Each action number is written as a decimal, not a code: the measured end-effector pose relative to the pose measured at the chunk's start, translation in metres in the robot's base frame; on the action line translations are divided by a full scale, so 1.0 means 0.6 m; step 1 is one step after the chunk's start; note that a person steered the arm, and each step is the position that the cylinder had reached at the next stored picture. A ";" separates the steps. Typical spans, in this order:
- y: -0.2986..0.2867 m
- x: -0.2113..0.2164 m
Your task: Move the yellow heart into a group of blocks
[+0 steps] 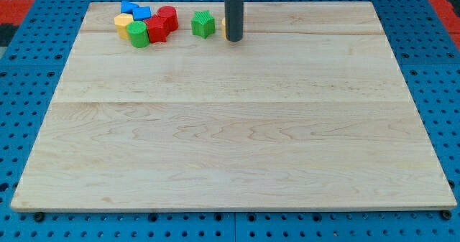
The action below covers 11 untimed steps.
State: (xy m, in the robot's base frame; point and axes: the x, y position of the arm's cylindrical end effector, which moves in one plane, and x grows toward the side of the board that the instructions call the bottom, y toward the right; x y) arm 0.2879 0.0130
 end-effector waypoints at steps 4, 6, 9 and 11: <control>-0.262 0.083; -0.477 0.023; -0.415 -0.027; -0.329 -0.022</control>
